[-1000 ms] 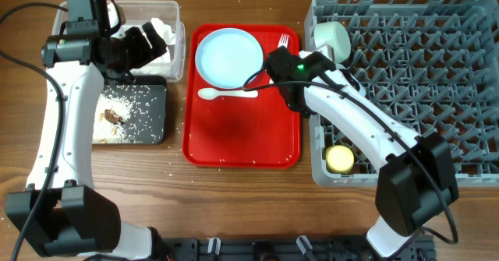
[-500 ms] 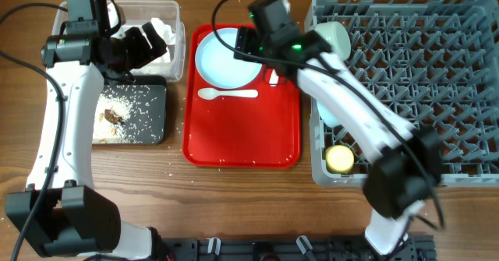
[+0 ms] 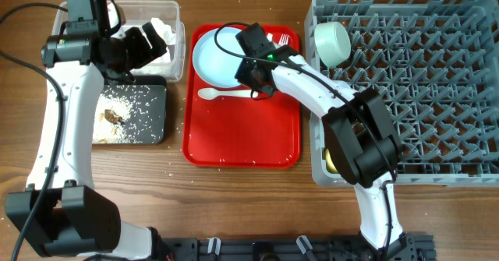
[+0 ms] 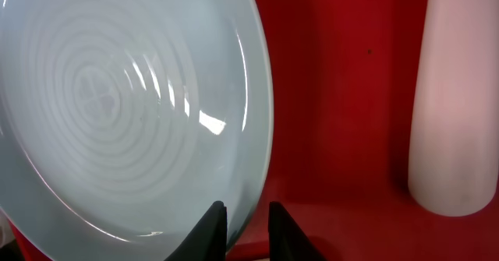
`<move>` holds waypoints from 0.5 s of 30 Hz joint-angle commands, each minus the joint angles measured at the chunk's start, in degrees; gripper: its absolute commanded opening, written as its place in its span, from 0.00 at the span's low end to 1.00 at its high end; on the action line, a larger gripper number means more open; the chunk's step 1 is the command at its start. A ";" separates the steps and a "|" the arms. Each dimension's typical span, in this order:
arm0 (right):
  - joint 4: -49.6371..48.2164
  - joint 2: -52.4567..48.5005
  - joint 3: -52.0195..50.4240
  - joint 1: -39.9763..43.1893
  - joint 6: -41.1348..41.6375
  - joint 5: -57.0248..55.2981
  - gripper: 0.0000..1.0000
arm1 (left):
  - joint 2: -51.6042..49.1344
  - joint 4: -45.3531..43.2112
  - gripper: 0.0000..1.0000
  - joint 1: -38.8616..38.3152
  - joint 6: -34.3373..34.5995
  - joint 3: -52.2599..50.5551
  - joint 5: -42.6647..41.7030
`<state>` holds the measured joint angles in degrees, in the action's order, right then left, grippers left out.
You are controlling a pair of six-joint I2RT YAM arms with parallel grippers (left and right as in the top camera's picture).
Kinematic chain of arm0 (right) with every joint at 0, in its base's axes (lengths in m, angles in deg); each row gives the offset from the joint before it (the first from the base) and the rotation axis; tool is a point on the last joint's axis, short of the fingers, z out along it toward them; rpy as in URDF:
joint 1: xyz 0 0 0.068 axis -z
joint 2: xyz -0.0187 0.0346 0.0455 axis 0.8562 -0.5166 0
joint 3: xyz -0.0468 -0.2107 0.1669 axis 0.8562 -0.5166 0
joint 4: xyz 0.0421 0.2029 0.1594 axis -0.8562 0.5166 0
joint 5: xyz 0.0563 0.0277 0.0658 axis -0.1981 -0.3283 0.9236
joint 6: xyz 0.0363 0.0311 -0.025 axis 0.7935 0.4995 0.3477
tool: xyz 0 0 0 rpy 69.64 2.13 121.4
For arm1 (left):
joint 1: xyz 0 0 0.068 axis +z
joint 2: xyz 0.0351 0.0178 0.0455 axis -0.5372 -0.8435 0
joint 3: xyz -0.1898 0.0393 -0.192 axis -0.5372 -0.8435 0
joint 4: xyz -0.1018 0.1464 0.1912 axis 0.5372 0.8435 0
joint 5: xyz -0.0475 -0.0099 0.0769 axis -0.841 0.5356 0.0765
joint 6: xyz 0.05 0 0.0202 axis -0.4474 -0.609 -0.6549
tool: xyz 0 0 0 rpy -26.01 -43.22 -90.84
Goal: Sort waste into correct bins and load items into the dishwasher rack
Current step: 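Grasp the light blue plate with the right gripper and stand it in the rack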
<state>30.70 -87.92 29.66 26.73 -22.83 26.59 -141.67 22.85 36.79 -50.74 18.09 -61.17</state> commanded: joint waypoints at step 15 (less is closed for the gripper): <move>-0.85 5.07 0.00 3.19 -5.38 4.94 0.05 | -0.07 -0.13 1.00 0.17 -0.09 0.48 0.13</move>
<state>29.21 -89.31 29.66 27.43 -19.00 31.33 -141.67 22.85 36.79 -50.74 18.09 -61.19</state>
